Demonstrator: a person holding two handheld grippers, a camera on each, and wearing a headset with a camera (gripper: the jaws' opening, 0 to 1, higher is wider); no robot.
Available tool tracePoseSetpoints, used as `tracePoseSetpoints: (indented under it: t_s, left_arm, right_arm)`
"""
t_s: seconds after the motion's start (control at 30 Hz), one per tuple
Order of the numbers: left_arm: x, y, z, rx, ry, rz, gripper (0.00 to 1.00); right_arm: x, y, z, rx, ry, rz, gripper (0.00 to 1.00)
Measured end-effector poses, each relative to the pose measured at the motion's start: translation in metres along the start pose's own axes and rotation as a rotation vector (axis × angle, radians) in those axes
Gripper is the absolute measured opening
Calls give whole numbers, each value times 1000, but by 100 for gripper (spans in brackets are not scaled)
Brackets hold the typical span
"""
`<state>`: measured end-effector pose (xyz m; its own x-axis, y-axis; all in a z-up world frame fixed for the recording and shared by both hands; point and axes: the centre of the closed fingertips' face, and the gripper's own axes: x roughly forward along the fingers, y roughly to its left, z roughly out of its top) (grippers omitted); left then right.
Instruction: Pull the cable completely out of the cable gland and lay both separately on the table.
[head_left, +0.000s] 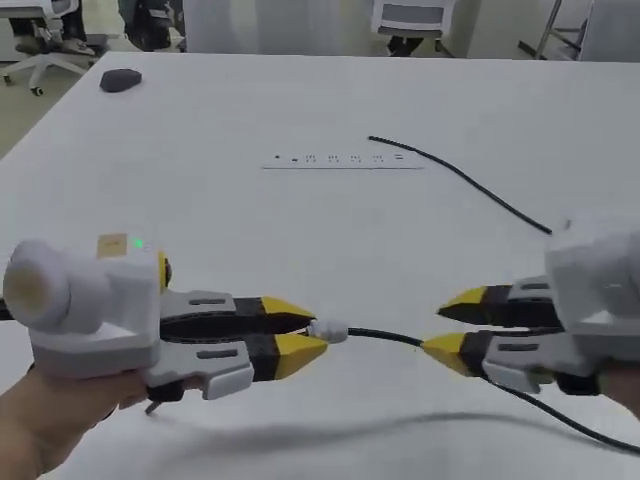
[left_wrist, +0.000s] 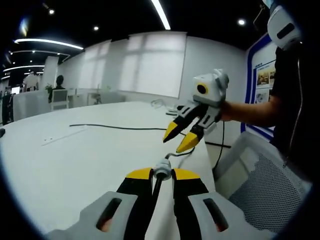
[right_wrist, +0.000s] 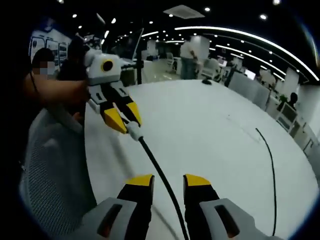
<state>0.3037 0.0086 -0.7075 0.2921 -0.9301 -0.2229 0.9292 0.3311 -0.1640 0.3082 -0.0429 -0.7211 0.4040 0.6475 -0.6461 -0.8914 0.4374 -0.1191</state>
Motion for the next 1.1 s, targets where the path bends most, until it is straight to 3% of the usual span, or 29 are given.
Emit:
tracePoseSetpoints:
  t_s: [0.2,0.27,0.37,0.47,0.53,0.6,0.67,0.77,0.83,0.93,1.1]
  left_arm:
    - [3,-6,0,25,11,-17,14]
    - [3,-8,2,43,6,-24,14]
    - [2,-6,-1,43,18,-20,14]
    - [2,-6,-2,51,20,-24,14]
    - [3,-5,0,61,11,-18,15]
    - [3,-4,3,53,7,-16,15]
    - [-3,-2,6,58,5,-1,14]
    - [-9,4,10,52,-16,17,14]
    - [-11,6,11,53,-21,25,14]
    - [-14,7,15,60,-29,36,14]
    - [-14,5,14,55,-27,24,14]
  right_arm:
    - [30,18,12,-173,59,70,9]
    - [33,23,16,-204,56,80,2]
    - [34,23,13,-218,78,73,1]
    - [31,23,12,-174,53,83,1]
    - [27,18,12,-135,25,57,0]
    - [22,10,7,-83,30,23,0]
    - [13,-4,-3,-52,36,-40,0]
    - [-2,-25,-23,57,39,-119,0]
    - [-12,-37,-37,76,48,-154,0]
    - [-26,-53,-61,165,78,-217,0]
    - [-37,-61,-82,220,97,-239,0]
